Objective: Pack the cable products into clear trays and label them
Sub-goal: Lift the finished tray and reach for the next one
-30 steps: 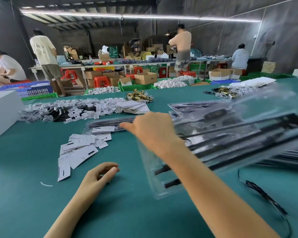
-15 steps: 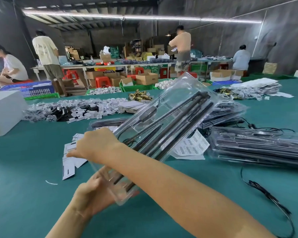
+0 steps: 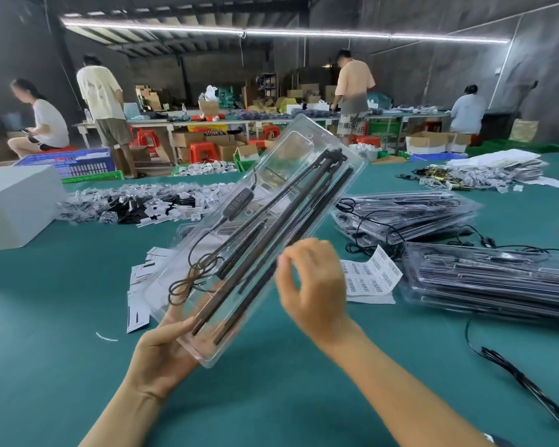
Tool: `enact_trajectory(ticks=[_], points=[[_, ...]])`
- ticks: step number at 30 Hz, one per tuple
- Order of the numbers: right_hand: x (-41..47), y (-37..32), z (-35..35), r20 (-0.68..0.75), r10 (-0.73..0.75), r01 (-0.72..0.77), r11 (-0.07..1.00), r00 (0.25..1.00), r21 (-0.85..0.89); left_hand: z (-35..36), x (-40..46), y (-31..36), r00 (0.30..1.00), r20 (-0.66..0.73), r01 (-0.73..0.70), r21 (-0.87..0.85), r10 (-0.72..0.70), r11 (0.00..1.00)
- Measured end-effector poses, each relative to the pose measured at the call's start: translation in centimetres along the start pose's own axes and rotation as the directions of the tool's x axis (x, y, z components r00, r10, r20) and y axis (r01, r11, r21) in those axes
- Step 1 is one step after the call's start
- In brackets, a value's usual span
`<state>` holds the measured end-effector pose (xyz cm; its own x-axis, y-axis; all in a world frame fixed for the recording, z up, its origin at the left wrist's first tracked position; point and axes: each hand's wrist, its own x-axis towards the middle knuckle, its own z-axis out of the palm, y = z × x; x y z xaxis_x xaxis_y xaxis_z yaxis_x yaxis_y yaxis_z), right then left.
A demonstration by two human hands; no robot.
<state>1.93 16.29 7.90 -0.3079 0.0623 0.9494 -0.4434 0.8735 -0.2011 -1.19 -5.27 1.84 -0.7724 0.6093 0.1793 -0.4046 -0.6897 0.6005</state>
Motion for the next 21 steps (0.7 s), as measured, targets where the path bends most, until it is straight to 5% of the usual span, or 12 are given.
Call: enact_trajectory(ticks=[2,4,7,11,14,16,18,21], points=[[-0.8,2.6,-0.9,-0.017,0.248,-0.249,0.968,0.969,-0.034,-0.1,-0.1,-0.2,0.987,0.068,0.151,-0.134,-0.143,0.979],[-0.8,4.7,-1.4,-0.111,0.455,-0.443,0.889,0.884,0.115,0.4,0.0,0.0,0.969,0.168,0.198,-0.106,-0.179,0.974],[0.2,9.2,-2.2,-0.157,0.658,-0.639,0.753,0.737,0.157,0.4,-0.1,0.2,0.986,0.140,0.100,-0.036,-0.094,0.994],[1.9,15.4,-3.2,0.227,0.780,-0.769,0.621,0.584,-0.156,0.8,0.3,1.3,0.962,-0.261,-0.021,0.206,0.076,0.978],[3.1,17.8,-3.2,0.562,0.735,-0.708,0.622,0.380,-0.335,-1.1,0.1,0.6,0.895,-0.435,-0.013,0.193,0.098,0.981],[3.3,18.6,-3.0,0.648,0.707,-0.643,0.642,0.285,-0.418,-0.4,0.0,0.7,0.880,-0.460,-0.023,0.205,0.117,0.979],[3.1,18.8,-2.9,0.604,0.717,-0.630,0.656,0.348,-0.416,-0.1,-0.1,0.7,0.865,-0.491,-0.005,0.197,0.104,0.980],[3.5,19.1,-3.6,0.350,0.758,-0.651,0.652,0.550,-0.389,0.4,-0.2,0.7,0.856,-0.506,0.021,0.234,0.104,0.972]])
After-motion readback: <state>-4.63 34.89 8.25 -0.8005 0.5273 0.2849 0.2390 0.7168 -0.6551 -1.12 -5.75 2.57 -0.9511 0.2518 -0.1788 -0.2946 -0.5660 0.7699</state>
